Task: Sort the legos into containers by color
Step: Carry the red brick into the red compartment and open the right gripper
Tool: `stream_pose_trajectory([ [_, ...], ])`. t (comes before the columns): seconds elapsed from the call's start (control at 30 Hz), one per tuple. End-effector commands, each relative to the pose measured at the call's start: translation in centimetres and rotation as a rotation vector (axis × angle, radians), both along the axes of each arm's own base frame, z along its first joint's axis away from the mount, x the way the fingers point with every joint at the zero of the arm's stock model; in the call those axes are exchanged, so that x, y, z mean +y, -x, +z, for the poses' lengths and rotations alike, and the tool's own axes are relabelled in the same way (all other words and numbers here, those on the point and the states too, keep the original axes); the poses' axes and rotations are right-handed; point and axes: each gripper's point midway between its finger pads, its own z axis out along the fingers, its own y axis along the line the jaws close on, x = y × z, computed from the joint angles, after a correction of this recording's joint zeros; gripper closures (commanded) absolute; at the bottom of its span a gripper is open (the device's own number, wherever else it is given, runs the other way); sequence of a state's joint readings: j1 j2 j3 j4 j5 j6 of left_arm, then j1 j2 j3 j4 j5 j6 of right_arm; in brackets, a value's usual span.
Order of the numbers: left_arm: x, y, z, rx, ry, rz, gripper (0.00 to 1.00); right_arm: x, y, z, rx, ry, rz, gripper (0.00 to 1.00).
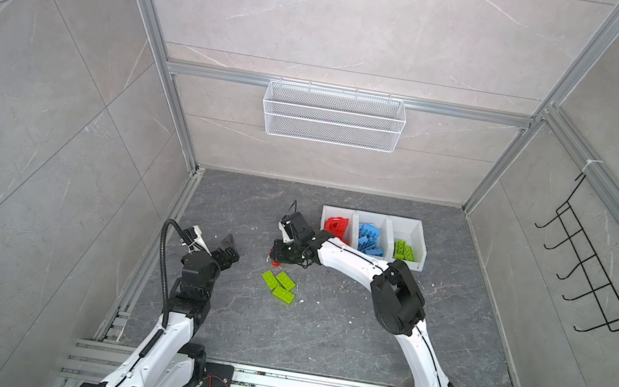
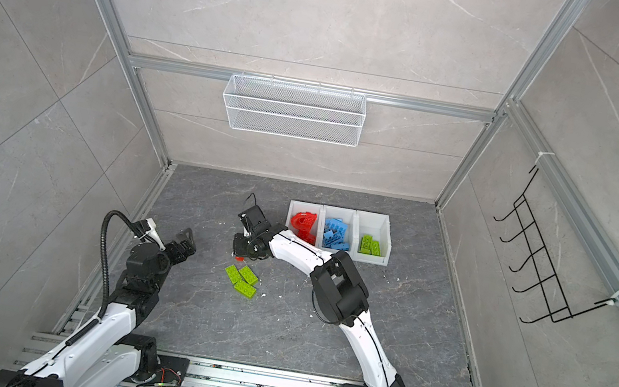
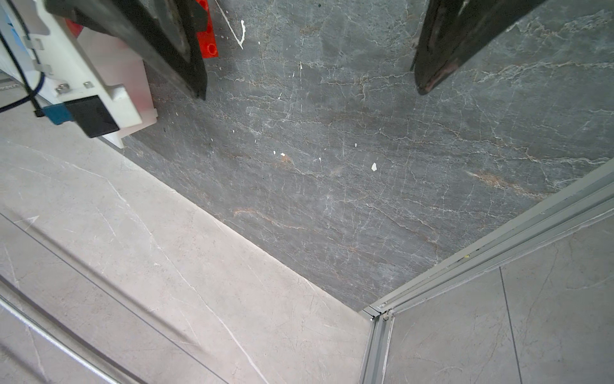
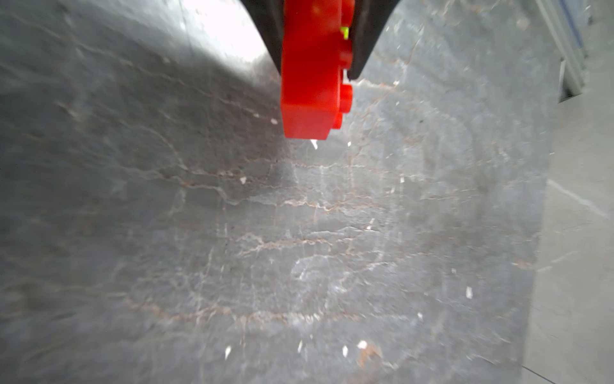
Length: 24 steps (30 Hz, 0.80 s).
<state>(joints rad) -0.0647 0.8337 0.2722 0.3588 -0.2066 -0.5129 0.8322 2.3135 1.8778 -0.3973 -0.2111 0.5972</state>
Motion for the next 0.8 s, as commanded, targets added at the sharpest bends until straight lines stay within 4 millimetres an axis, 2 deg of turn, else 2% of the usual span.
stream_pose_trajectory([
  [0.0,0.0,0.0,0.7,-0.031,-0.003,-0.002,0.00,-1.1,-1.0,6.6,-0.089,-0.100,0.007,0.75],
  [0.07,-0.3,-0.2,0.6,-0.032,0.001,-0.017,0.00,-3.0,-1.5,7.8,-0.102,-0.113,-0.016,0.75],
  [0.17,-0.7,-0.4,0.7,-0.034,0.007,-0.039,0.00,-6.7,-2.9,9.3,-0.111,-0.141,-0.071,0.75],
  [0.3,-1.2,-0.8,0.4,-0.029,0.020,-0.065,0.00,-11.7,-4.9,9.9,-0.138,-0.093,-0.133,0.75],
  [0.4,-1.5,-1.0,0.2,-0.022,0.025,-0.080,0.00,-14.5,-6.4,9.5,-0.138,-0.037,-0.154,0.76],
  [0.5,-1.7,-1.2,0.0,-0.017,0.025,-0.091,0.01,-16.0,-7.7,9.2,-0.149,0.016,-0.167,0.76],
  [0.77,-2.1,-1.5,-0.1,-0.010,0.027,-0.115,0.00,-17.6,-10.3,7.1,-0.130,0.044,-0.202,0.75],
])
